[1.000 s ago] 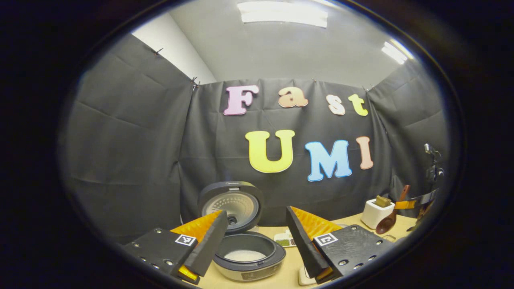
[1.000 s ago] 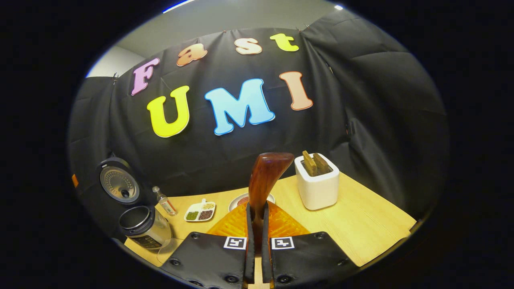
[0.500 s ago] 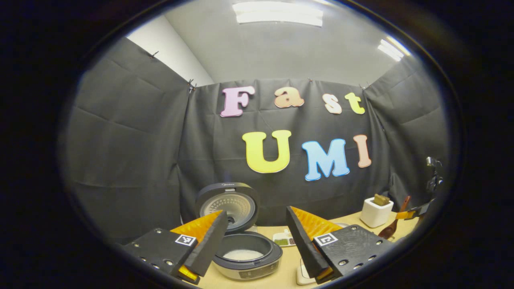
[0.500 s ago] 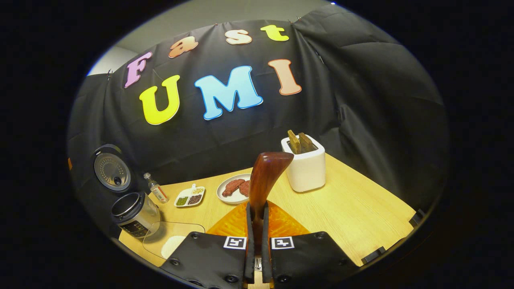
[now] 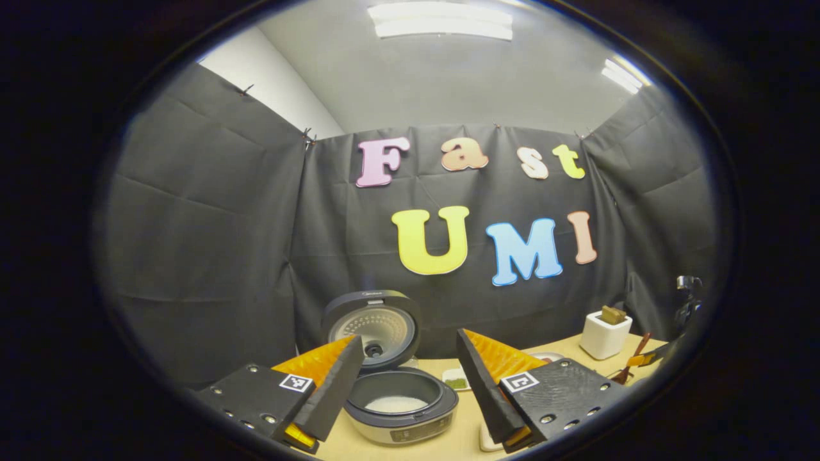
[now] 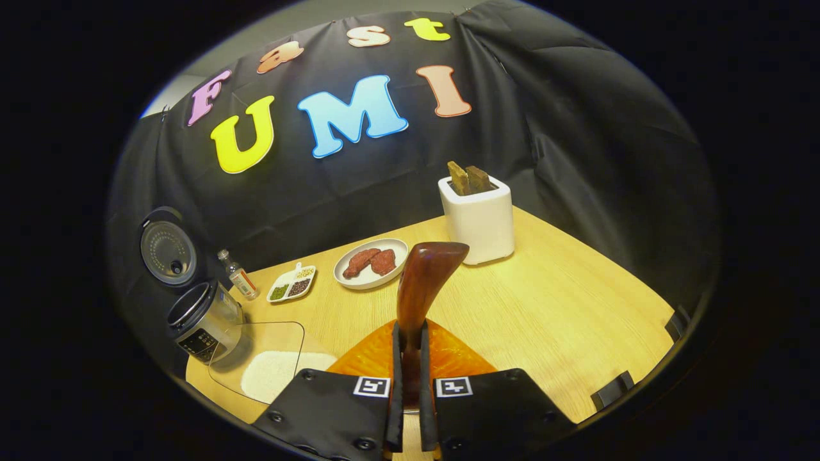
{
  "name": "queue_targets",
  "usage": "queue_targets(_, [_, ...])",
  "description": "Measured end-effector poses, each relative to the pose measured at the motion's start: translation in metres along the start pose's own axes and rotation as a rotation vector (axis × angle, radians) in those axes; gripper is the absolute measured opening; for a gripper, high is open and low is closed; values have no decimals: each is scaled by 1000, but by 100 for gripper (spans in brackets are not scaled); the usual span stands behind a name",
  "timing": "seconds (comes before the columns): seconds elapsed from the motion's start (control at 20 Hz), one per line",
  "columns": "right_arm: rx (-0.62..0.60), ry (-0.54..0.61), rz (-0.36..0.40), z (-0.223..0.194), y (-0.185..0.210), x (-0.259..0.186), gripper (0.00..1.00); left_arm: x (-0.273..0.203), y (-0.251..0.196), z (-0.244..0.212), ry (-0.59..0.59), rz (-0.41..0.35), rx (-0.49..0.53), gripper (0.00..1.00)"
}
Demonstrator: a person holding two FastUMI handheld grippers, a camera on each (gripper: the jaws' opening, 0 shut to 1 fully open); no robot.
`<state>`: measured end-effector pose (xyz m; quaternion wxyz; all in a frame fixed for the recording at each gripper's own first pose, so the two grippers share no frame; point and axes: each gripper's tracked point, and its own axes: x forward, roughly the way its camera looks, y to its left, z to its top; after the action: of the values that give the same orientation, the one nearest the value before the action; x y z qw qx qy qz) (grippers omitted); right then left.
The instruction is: Close the left gripper, press the button to open the rice cooker; take a wooden spoon from the chopstick holder with the right hand, scoop a spoonful of rice and pour it into the rice cooker, then put the wooden spoon back into the chopstick holder.
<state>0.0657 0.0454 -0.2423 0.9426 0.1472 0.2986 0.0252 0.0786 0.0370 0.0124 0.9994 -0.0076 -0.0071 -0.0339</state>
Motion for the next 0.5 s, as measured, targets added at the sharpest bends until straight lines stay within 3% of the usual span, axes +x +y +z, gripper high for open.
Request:
queue_targets(0.2, [-3, -14, -3, 5, -5, -10, 19, 5, 0, 0, -3, -6, -8, 88])
queue_targets(0.3, [-18, -33, -13, 12, -11, -21, 38, 11, 1, -1, 1, -10, -9, 87])
queue_targets(0.35, [-21, -46, -15, 17, -12, -26, 56, 14, 2, -2, 3, -14, -8, 87])
queue_targets(0.4, [-27, -65, -26, 22, -16, -34, 59, 18, 2, -2, 3, -17, -7, 87])
queue_targets(0.45, [-36, -81, -47, 27, -21, -38, 89, 23, 3, -1, 2, -20, -8, 87])
queue_targets(0.5, [-44, -97, -67, 32, -25, -47, 96, 27, 4, 0, 2, -23, -9, 88])
